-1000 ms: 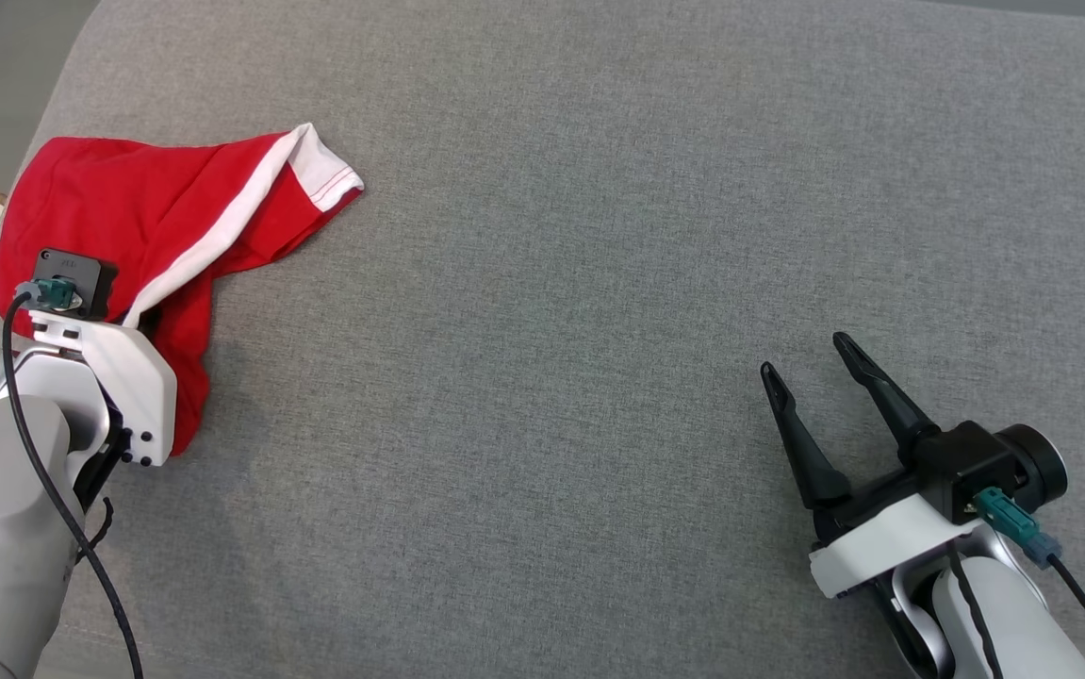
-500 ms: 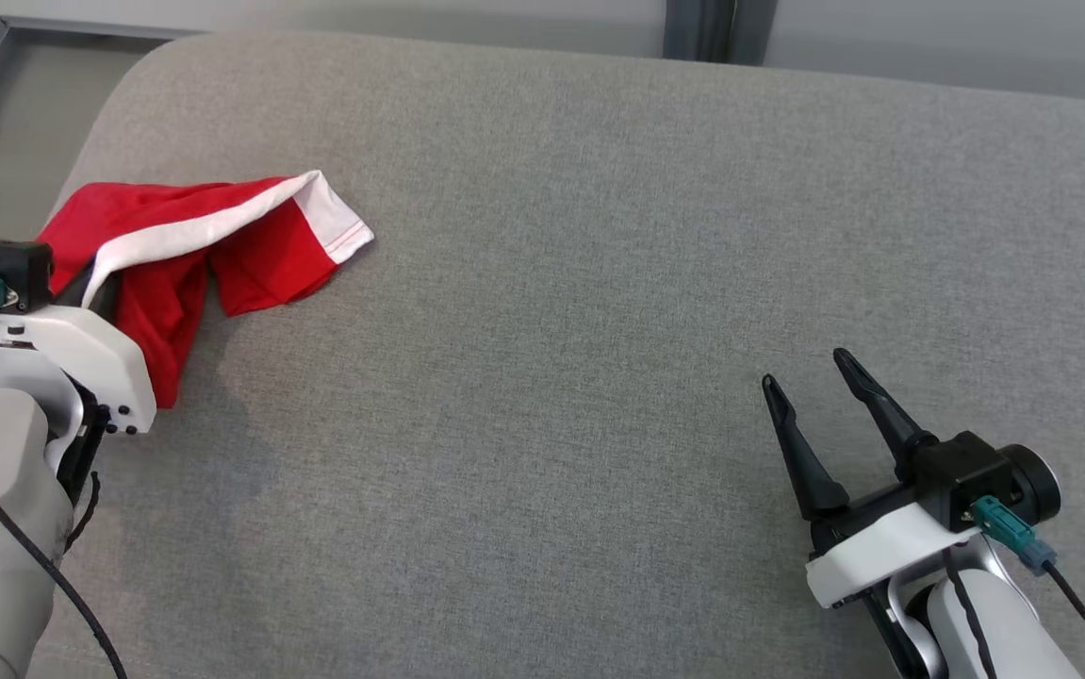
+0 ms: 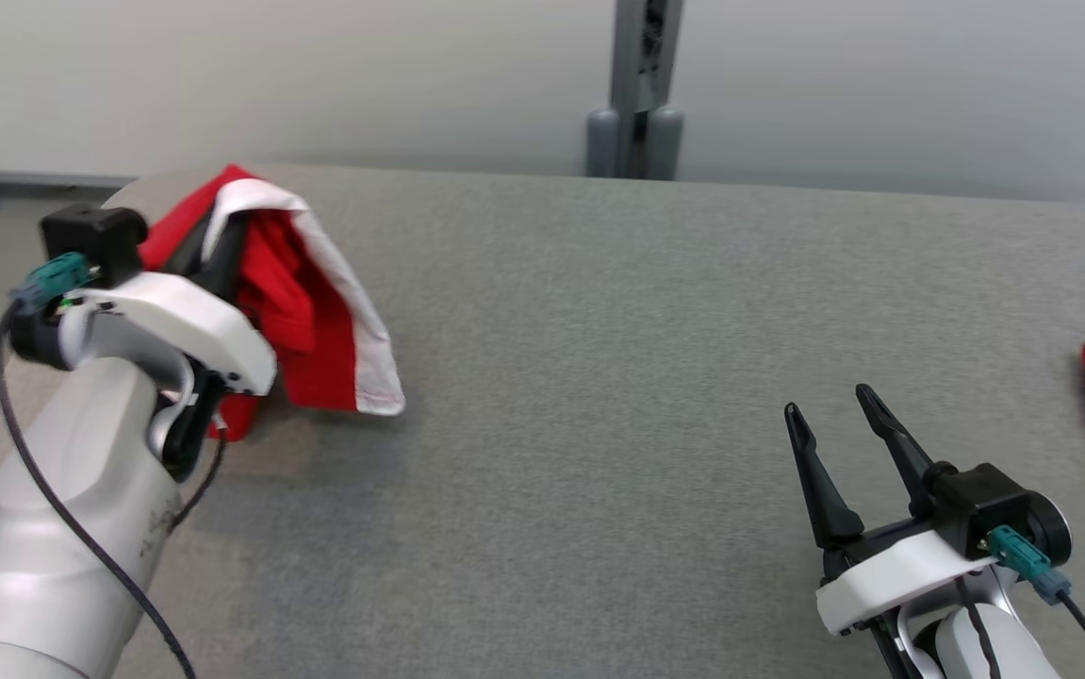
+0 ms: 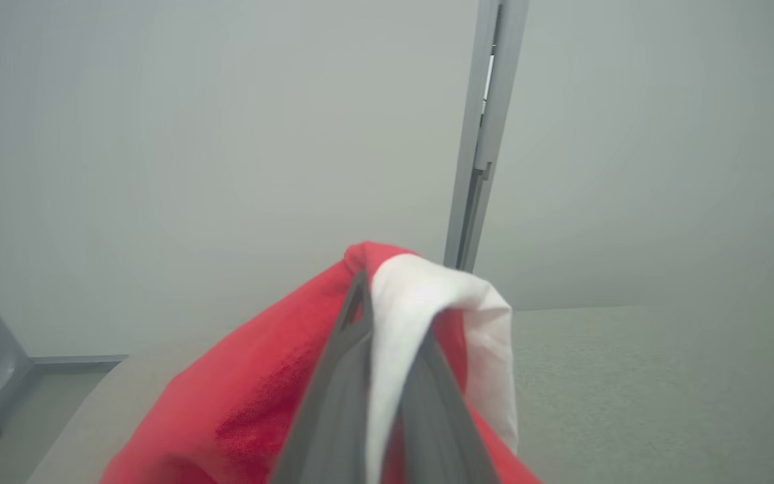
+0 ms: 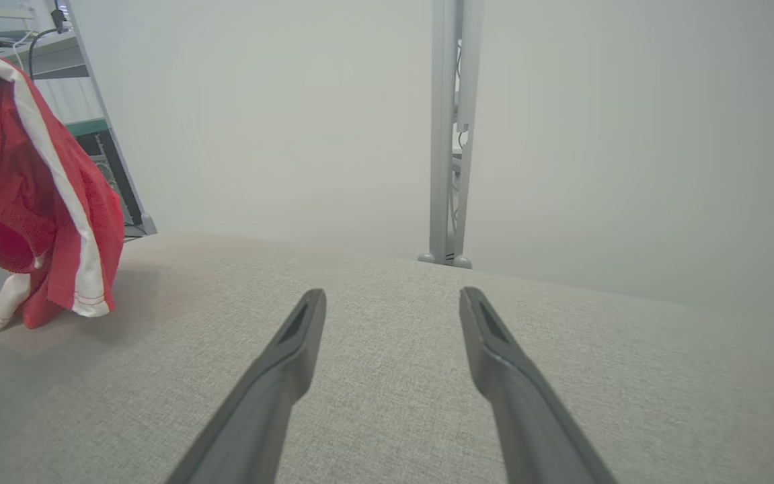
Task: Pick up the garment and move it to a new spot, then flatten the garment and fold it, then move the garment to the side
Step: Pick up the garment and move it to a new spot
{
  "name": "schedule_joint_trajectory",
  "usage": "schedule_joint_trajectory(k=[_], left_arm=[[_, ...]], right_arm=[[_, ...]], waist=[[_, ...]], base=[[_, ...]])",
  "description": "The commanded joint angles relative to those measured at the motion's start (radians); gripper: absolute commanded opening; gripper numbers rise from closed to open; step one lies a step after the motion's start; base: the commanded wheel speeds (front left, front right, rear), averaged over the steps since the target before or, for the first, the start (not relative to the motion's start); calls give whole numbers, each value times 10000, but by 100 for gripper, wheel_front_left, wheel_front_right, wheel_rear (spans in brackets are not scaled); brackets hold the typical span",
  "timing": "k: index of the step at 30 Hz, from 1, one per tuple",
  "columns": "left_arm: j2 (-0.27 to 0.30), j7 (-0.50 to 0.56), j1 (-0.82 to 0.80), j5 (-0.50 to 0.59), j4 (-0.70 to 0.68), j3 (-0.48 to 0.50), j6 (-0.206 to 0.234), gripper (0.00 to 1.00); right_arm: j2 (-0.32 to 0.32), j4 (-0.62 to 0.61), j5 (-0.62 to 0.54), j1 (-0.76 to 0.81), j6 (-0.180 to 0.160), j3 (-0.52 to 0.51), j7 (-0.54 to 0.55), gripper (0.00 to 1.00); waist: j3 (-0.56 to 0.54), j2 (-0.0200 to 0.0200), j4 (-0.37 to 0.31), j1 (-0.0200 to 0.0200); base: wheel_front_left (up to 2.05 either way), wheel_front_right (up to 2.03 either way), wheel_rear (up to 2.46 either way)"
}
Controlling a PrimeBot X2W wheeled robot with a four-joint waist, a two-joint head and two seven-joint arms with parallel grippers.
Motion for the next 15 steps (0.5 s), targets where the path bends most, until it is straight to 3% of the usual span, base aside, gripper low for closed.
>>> schedule_joint_trajectory(k=[1,15], left_arm=[[-58,110,128,-245,-377,-139,-12,0],[-337,1072,321,-1292,-4004,-1342,-17,0]], right_arm=[[8,-6,36,135,-4,-58,-9,100],[122,-95,-84,171,-4,-458,-9,100]], waist=[[-439,0,-540,0],[-742,0,-2935,0]], base=[[0,0,0],[0,0,0]])
